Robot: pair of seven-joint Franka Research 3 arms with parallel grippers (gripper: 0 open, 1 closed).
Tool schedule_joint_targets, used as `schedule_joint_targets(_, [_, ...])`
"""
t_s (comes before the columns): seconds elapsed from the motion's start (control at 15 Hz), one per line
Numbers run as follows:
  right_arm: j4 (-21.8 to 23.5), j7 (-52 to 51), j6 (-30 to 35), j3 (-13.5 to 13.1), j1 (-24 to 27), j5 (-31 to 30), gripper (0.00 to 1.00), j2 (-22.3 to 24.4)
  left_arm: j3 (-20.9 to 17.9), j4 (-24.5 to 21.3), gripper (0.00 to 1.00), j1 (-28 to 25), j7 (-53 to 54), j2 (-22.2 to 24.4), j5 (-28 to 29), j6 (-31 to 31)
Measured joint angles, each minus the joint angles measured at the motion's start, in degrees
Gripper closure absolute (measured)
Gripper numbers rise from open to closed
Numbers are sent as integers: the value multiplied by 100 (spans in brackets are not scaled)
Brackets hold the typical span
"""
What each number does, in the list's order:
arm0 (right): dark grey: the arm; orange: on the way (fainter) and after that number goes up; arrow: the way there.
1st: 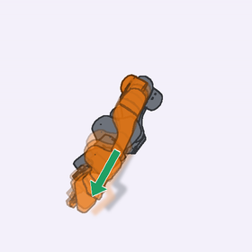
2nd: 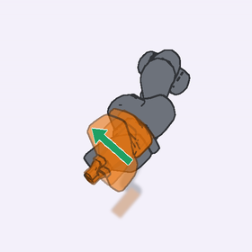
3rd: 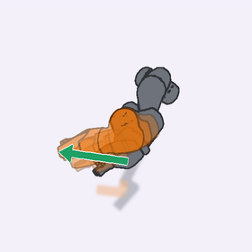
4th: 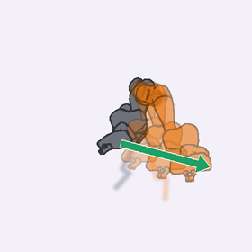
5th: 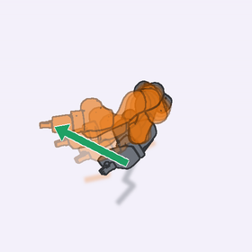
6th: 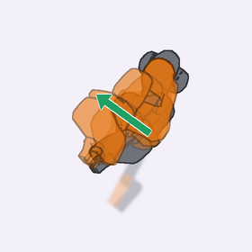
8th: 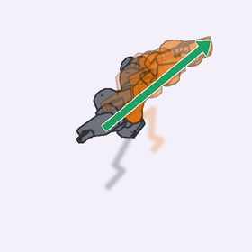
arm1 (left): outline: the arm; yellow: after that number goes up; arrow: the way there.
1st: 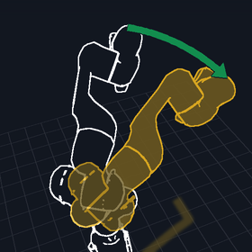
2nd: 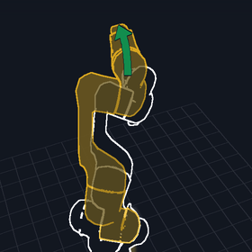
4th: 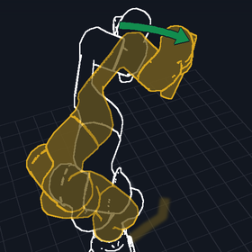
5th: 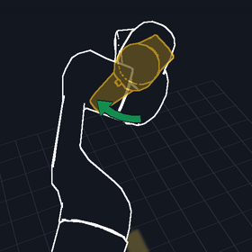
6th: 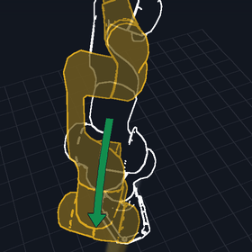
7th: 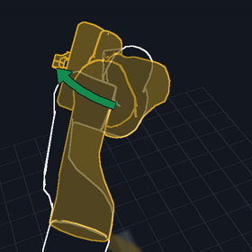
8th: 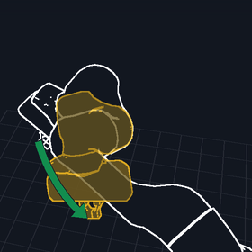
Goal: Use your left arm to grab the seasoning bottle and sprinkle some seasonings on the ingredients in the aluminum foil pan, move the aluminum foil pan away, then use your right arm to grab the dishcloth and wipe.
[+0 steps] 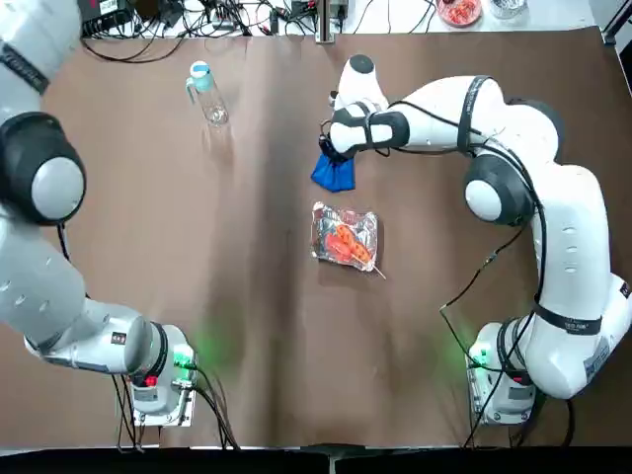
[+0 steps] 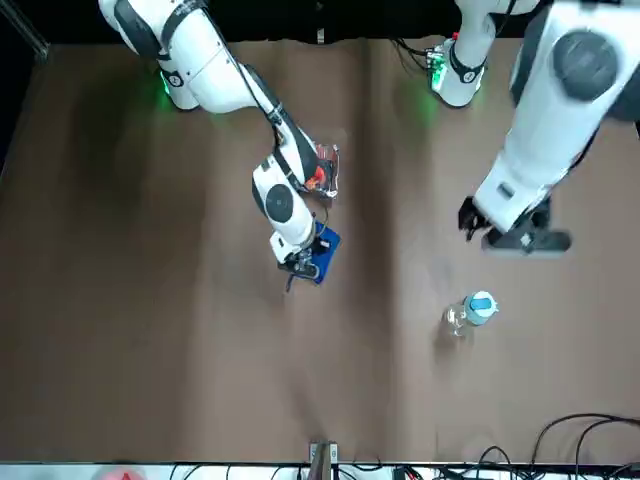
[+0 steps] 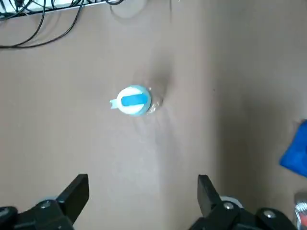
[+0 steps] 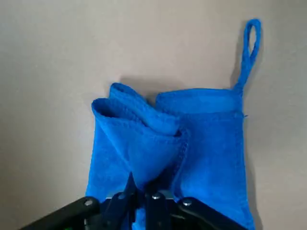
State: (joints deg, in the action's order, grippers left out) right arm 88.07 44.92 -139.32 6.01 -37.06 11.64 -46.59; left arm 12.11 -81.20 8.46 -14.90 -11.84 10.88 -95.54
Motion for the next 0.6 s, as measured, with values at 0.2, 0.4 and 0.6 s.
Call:
schedule_joint_targets(0.2, [-80,2,-13,-78,24,0,90,-62,-303,-17,0,18,479,500,-293,594])
schedule_joint_targets(0.4, [-91,-13,63,-154,333,0,90,-62,-373,-68,0,-102,700,781,-583,988])
schedule_joint_targets(0.6, [-162,-63,432,-154,752,-55,90,-58,-370,-122,0,-247,716,811,-667,1005])
